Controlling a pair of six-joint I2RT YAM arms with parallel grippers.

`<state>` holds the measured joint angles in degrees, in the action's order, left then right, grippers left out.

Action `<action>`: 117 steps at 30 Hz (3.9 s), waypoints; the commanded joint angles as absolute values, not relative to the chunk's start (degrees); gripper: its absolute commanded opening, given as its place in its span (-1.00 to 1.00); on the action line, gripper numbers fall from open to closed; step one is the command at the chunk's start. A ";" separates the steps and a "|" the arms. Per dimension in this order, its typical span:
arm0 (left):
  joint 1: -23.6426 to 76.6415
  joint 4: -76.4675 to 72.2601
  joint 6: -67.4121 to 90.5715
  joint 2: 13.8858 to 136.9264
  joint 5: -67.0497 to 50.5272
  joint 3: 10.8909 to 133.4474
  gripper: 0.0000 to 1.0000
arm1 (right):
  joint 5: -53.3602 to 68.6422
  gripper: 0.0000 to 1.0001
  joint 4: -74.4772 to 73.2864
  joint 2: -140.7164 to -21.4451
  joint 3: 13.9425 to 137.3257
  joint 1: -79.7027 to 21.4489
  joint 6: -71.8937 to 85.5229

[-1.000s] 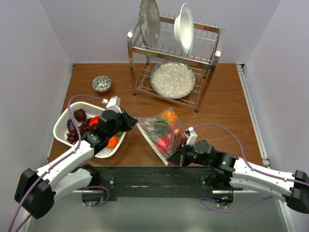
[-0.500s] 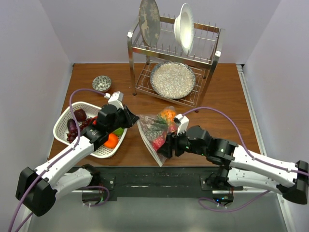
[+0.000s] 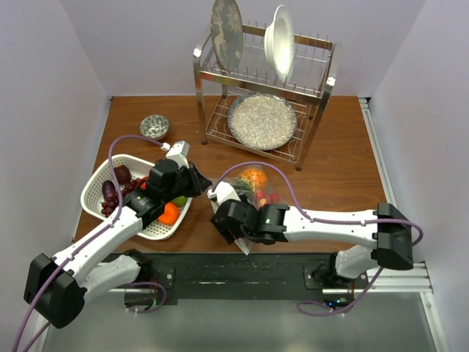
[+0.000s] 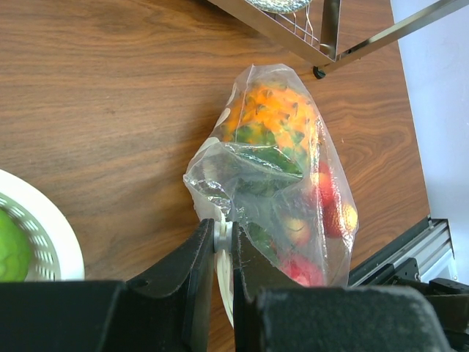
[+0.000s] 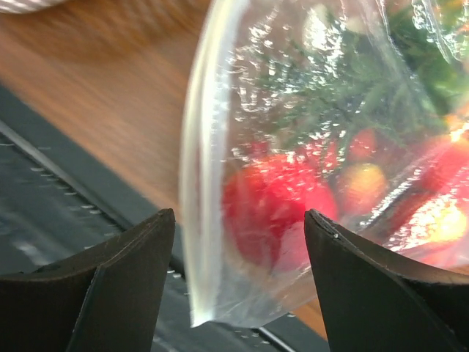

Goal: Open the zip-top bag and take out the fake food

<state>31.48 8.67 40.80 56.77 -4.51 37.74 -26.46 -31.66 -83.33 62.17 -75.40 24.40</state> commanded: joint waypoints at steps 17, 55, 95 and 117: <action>31.03 7.90 37.89 53.97 -9.23 35.42 -0.85 | -44.03 -1.00 -32.35 -83.77 66.98 -75.94 29.09; 60.29 -20.03 47.29 64.16 6.32 20.21 0.54 | -27.33 -1.00 -18.28 -70.75 42.81 -67.59 43.76; 63.03 17.22 45.63 45.53 14.15 33.20 -0.60 | -34.19 -1.00 -19.17 -66.19 41.13 -67.68 44.56; -1.39 19.68 34.54 58.53 17.57 44.47 -0.60 | -28.65 -1.00 -17.93 -64.07 41.92 -67.67 39.90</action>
